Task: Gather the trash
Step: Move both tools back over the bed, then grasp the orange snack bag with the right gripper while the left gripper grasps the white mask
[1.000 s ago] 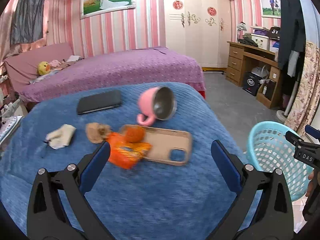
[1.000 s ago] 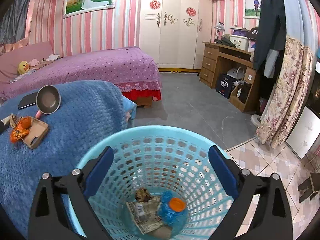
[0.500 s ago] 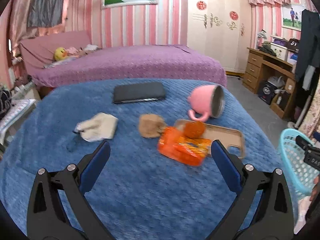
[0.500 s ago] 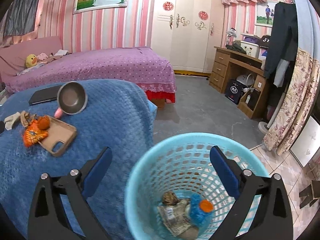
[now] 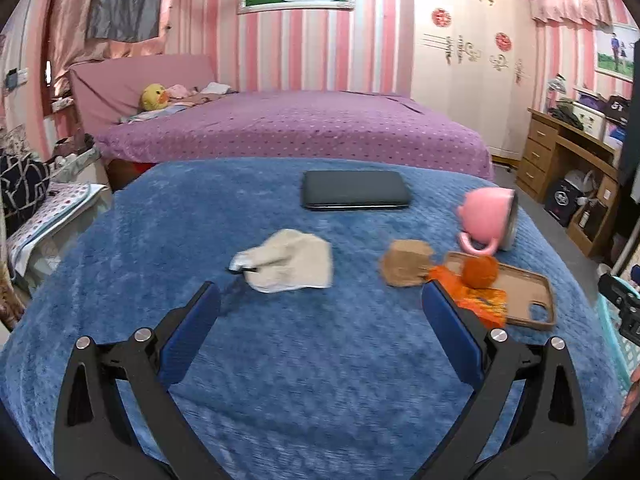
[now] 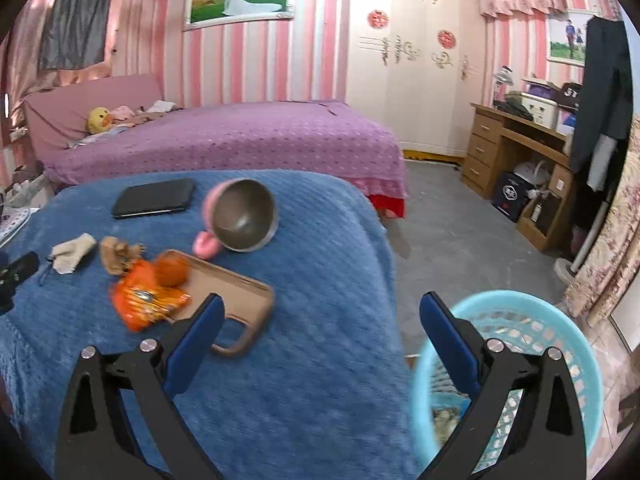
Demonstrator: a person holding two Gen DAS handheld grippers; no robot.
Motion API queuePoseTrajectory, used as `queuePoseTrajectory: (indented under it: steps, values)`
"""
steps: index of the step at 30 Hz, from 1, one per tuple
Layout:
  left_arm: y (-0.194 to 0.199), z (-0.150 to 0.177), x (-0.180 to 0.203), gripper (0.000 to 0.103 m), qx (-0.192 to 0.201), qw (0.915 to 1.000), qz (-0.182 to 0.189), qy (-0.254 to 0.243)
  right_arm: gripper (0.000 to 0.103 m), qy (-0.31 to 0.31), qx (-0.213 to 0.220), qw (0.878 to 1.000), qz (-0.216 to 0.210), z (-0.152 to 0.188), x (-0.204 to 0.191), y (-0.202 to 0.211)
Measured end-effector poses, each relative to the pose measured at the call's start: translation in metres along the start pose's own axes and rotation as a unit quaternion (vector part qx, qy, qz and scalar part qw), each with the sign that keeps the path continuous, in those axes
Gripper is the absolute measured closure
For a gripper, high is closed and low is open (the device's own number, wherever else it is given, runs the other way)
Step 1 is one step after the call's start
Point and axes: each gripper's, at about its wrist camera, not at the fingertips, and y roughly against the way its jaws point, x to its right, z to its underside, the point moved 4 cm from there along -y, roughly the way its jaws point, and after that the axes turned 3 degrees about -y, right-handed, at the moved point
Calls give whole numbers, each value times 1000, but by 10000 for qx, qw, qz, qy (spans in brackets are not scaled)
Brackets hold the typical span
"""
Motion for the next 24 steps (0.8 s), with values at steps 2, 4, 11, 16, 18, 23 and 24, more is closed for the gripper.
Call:
queuePoseTrajectory:
  steps: [2, 4, 11, 16, 18, 23, 24]
  values:
    - [-2, 0, -12, 6, 14, 9999, -143, -12, 7, 130, -8, 9999, -17, 0, -13, -2]
    - [-5, -1, -23, 6, 2, 9998, -202, 20, 7, 260, -61, 9996, -109, 0, -26, -5]
    - [-19, 3, -60, 6, -164, 9988, -388, 248, 7, 622, -196, 9970, -419, 5, -70, -17]
    - [-28, 5, -74, 6, -295, 9980, -443, 337, 7, 835, -326, 9933, -733, 8, -106, -29]
    - [-30, 6, -78, 6, -327, 9978, -485, 318, 7, 968, -394, 9913, -803, 12, -120, -35]
    - [-37, 12, -82, 6, -489, 9970, -524, 297, 23, 1059, -801, 9868, -927, 22, -138, -56]
    - [-39, 12, -82, 6, -513, 9968, -539, 278, 29, 1045, -879, 9862, -936, 23, -137, -59]
